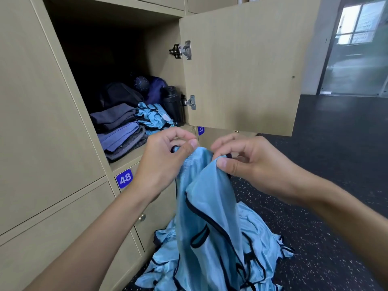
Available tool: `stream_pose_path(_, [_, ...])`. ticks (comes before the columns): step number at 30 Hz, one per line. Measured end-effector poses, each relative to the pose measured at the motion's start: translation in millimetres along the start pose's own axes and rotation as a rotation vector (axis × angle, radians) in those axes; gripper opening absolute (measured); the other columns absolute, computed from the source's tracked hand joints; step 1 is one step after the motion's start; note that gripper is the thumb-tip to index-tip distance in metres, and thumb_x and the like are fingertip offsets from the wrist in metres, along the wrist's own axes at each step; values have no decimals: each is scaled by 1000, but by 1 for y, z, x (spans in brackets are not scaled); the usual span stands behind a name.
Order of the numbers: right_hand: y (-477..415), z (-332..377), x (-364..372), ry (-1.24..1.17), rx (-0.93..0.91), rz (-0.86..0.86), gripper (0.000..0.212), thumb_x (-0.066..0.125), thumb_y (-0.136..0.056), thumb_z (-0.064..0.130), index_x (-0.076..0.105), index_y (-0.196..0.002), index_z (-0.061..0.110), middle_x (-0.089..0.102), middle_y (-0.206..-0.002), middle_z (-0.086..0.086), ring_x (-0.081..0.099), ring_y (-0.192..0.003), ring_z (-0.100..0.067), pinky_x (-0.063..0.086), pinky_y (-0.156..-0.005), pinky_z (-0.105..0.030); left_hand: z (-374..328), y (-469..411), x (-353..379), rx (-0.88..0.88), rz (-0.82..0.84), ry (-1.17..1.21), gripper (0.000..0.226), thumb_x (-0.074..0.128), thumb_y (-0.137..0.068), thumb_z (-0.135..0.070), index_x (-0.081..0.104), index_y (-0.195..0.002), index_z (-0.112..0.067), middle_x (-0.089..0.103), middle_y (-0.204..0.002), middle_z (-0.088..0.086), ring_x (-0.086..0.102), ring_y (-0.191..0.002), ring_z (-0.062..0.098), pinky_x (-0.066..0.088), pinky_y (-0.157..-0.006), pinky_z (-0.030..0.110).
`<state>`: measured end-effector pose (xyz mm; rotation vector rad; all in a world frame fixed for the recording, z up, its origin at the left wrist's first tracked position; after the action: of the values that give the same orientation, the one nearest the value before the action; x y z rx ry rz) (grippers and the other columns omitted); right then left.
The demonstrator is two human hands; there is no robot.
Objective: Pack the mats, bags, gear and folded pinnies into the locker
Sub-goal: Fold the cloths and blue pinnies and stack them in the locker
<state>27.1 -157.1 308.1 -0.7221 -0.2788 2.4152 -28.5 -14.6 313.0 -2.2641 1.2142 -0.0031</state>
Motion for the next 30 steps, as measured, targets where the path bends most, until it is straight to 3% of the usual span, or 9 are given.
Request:
stream_pose_path(3, [-3, -10, 4, 0, 25, -77, 18, 67, -91, 16, 75, -80, 28, 66, -116, 6, 56, -117, 3, 46, -102, -37, -9, 3, 7, 43, -13, 90, 8, 68, -92, -9, 68, -85, -12, 69, -69, -2, 58, -63, 8, 45, -61, 20])
stream_pose_path(5, [-3, -13, 5, 5, 46, -106, 15, 64, -94, 17, 74, -83, 20, 72, -94, -11, 67, -87, -22, 53, -84, -52, -10, 4, 9, 47, -26, 127, 7, 69, -91, -10, 68, -85, -13, 69, -68, 4, 54, -62, 14, 42, -60, 26])
stream_pose_path(7, [-3, -14, 0, 35, 47, -149, 16, 63, -95, 18, 72, -83, 17, 69, -78, -13, 59, -64, -30, 52, -64, -43, -10, 4, 9, 47, -29, 138, 6, 69, -91, -10, 68, -86, -12, 70, -68, 8, 53, -62, 16, 42, -61, 28])
stream_pose_path(11, [-6, -12, -14, 82, 40, -233, 19, 62, -95, 15, 71, -79, 18, 57, -62, 13, 45, -53, 1, 37, -54, -12, -14, 1, 11, 100, 21, 24, 19, 65, -92, 0, 67, -87, -17, 69, -76, -2, 59, -70, 8, 48, -69, 23])
stream_pose_path(14, [-8, -11, -25, 61, 19, -293, 20, 62, -95, 15, 71, -79, 20, 55, -62, 8, 42, -55, -4, 36, -53, -17, -20, 2, 14, 151, 93, -36, 20, 62, -92, -4, 68, -82, -20, 65, -76, -13, 56, -72, 5, 45, -69, 21])
stream_pose_path(20, [-9, 3, -41, 26, -34, -344, 20, 62, -96, 19, 72, -80, 23, 64, -69, -8, 49, -62, -9, 42, -59, -27, -24, 6, 16, 150, 179, -67, 32, 72, -70, -53, 71, -79, -23, 65, -81, 12, 52, -66, 38, 42, -60, 50])
stream_pose_path(23, [-9, 8, -44, 16, -54, -348, 19, 62, -96, 18, 72, -81, 22, 69, -72, -1, 54, -63, -5, 46, -61, -23, -20, 6, 16, 123, 198, -84, 29, 80, -66, -50, 74, -82, -27, 71, -88, -9, 58, -73, 37, 50, -68, 50])
stream_pose_path(27, [-10, 10, -47, 60, -67, -344, 17, 62, -96, 18, 72, -81, 21, 64, -70, -1, 48, -61, -7, 42, -58, -23, -23, 1, 14, 134, 206, -82, 10, 83, -79, -14, 73, -76, -15, 70, -80, -8, 58, -65, 14, 47, -65, 29])
stream_pose_path(30, [-10, 15, -50, 125, -67, -334, 17, 63, -95, 18, 69, -80, 24, 61, -67, 4, 45, -56, -6, 39, -54, -18, -30, -5, 5, 147, 152, -48, 13, 80, -78, -17, 70, -71, -14, 67, -74, -1, 54, -65, 12, 43, -62, 25])
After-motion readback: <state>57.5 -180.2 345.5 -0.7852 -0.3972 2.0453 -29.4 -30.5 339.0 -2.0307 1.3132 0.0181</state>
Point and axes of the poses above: each hand's wrist, its own y-axis away from the middle knuckle, its own x-axis out of the palm, z = x × y, the point moved 10 cm from there along -y, towards the middle knuckle
